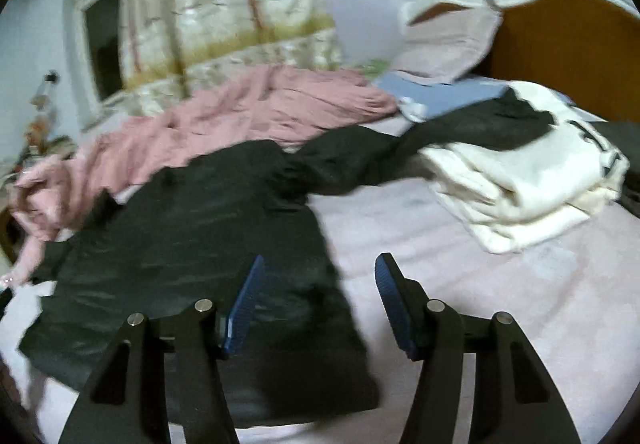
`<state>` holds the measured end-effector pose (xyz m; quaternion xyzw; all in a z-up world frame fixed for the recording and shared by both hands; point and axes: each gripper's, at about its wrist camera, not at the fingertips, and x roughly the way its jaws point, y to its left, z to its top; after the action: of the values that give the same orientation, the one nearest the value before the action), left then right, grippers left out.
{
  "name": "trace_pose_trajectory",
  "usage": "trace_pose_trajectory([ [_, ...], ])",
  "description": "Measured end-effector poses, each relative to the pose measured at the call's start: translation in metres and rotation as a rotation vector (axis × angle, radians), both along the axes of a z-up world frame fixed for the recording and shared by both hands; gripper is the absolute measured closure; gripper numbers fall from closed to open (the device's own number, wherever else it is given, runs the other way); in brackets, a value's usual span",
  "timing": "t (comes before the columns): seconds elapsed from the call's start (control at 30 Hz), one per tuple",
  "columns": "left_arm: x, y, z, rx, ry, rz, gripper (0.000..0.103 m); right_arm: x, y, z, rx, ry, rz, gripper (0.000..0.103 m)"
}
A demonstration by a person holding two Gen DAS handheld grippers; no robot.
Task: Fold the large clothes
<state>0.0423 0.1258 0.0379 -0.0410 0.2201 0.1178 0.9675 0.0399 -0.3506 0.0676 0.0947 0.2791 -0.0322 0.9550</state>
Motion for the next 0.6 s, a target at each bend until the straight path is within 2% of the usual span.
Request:
trace_pose_trajectory([
  [0.1, 0.004, -0.016, -0.006, 0.009, 0.009, -0.086, 0.044, 0.005, 0.018, -0.006, -0.034, 0.046, 0.067, 0.038],
  [0.13, 0.007, -0.022, -0.011, 0.026, 0.028, -0.097, 0.042, 0.007, 0.023, -0.009, -0.040, 0.063, 0.073, 0.031],
  [0.17, 0.010, -0.026, -0.015, 0.035, 0.049, -0.113, 0.042, 0.008, 0.026, -0.012, -0.029, 0.081, 0.077, 0.025],
  [0.23, 0.011, -0.033, -0.024, 0.024, 0.076, -0.142, 0.042, 0.007, 0.029, -0.017, 0.052, 0.103, 0.086, 0.025],
  [0.3, 0.010, -0.040, -0.028, 0.020, 0.080, -0.166, 0.042, 0.002, 0.031, -0.017, 0.119, 0.072, 0.082, 0.023],
  [0.33, 0.006, -0.043, -0.027, 0.032, 0.071, -0.171, 0.042, -0.003, 0.033, -0.014, 0.141, 0.035, 0.080, 0.016],
  [0.4, -0.002, -0.052, -0.022, 0.065, 0.033, -0.180, 0.040, -0.010, 0.041, -0.008, 0.120, -0.029, 0.076, 0.012],
  [0.5, -0.018, -0.054, -0.008, 0.082, -0.044, -0.170, 0.016, -0.018, 0.051, -0.004, 0.067, -0.055, 0.062, 0.012],
  [0.53, -0.022, -0.054, -0.003, 0.069, -0.066, -0.169, 0.004, -0.021, 0.054, -0.004, 0.060, -0.059, 0.059, 0.012],
  [0.57, -0.030, -0.052, 0.003, 0.048, -0.100, -0.166, 0.000, -0.024, 0.055, -0.003, 0.061, -0.063, 0.056, 0.011],
  [0.6, -0.037, -0.050, 0.008, 0.034, -0.134, -0.164, 0.000, -0.028, 0.055, -0.002, 0.064, -0.070, 0.051, 0.009],
])
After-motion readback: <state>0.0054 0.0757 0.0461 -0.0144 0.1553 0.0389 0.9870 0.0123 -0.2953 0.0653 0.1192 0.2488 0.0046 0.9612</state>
